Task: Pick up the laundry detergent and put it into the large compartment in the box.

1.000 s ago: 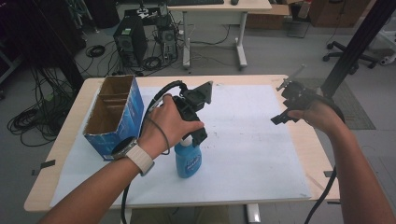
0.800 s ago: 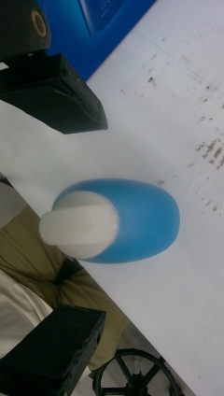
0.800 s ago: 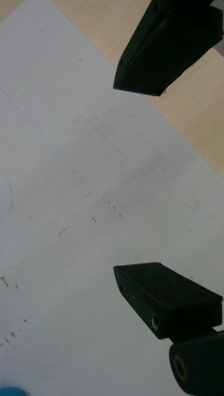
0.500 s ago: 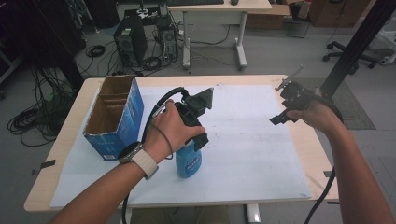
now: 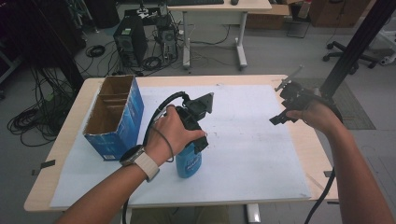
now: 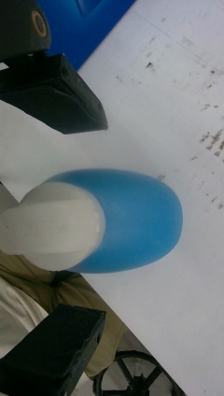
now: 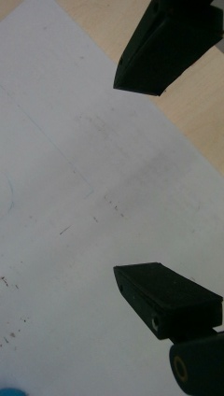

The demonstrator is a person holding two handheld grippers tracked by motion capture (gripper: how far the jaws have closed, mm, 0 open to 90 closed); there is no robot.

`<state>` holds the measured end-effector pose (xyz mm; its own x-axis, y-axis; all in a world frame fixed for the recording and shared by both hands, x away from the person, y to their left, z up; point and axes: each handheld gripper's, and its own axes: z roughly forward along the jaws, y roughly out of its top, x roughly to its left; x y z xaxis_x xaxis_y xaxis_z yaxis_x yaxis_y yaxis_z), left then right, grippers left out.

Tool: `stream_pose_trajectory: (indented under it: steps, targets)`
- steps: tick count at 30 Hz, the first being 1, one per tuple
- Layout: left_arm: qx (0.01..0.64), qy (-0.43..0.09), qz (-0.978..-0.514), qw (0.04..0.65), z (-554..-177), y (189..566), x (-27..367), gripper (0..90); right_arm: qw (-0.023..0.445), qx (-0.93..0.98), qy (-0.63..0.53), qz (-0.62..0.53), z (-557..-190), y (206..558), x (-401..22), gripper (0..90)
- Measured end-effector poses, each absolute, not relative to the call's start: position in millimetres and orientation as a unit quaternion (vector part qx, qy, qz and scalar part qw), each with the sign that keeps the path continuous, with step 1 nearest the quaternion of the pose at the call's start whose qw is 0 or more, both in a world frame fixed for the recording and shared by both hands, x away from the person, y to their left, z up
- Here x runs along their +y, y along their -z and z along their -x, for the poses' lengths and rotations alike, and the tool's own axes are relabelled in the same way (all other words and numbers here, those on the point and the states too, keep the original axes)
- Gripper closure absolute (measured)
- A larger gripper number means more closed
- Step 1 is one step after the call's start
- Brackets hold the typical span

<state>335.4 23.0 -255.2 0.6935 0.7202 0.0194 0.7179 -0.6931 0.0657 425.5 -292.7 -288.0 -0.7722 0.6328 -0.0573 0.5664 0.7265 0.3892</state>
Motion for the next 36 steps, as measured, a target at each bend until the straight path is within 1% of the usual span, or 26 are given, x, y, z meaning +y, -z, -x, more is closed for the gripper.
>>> stream_pose_trajectory:
  steps: [15,36]
  targets:
    - [0.393,-0.016,-0.919,0.024,-335,272,21,8.7,0.094,0.925,-0.178,-0.324,-426,289,-292,9.6]
    - [0.396,-0.014,-0.918,0.020,-336,286,20,9.3,0.092,0.924,-0.181,-0.324,-427,292,-293,9.6]
